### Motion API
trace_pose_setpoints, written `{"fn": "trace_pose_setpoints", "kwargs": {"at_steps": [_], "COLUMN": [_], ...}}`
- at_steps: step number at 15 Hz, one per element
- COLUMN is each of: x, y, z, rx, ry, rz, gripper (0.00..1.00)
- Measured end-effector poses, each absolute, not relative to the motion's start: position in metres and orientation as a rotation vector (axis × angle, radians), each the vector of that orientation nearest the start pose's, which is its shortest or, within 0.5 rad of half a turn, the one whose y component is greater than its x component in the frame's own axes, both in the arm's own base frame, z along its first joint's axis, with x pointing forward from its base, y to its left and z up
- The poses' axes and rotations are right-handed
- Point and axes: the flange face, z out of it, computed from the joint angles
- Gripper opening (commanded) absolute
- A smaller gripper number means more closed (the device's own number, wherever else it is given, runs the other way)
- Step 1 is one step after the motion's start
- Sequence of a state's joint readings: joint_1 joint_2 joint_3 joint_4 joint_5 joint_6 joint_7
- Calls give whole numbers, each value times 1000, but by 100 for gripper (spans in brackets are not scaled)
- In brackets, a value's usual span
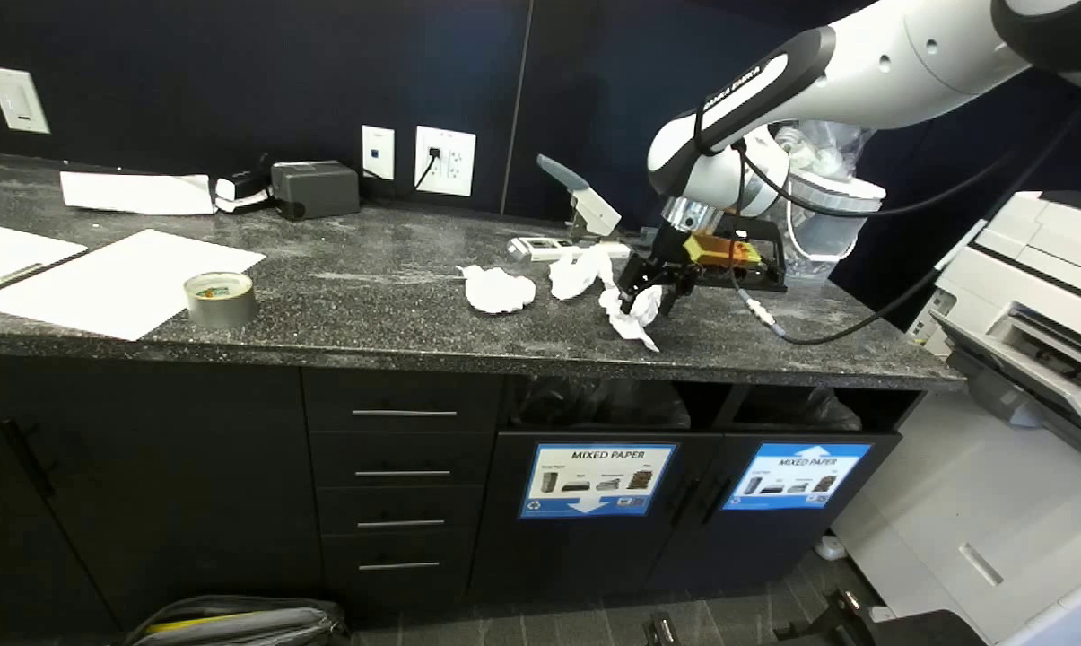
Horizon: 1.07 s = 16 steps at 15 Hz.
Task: Put the papers in the first bin
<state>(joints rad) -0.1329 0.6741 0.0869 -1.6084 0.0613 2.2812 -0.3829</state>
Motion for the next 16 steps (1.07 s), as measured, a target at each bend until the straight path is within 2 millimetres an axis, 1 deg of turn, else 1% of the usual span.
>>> {"fn": "trace_pose_setpoints", "kwargs": {"at_steps": [10,12,13,14,15,16], "x": [691,692,692,692,692,693], "y": [-21,-21,-20,-20,-21,-21], "z": [200,199,199,199,199,200], "rx": [-2966,-2964,-2963,-2964,-2965,-2967], "ry": [-511,-517,-520,-521,-521,-521], "rz": [23,21,20,18,14,5], "gripper": [100,100,75,73,66,57]}}
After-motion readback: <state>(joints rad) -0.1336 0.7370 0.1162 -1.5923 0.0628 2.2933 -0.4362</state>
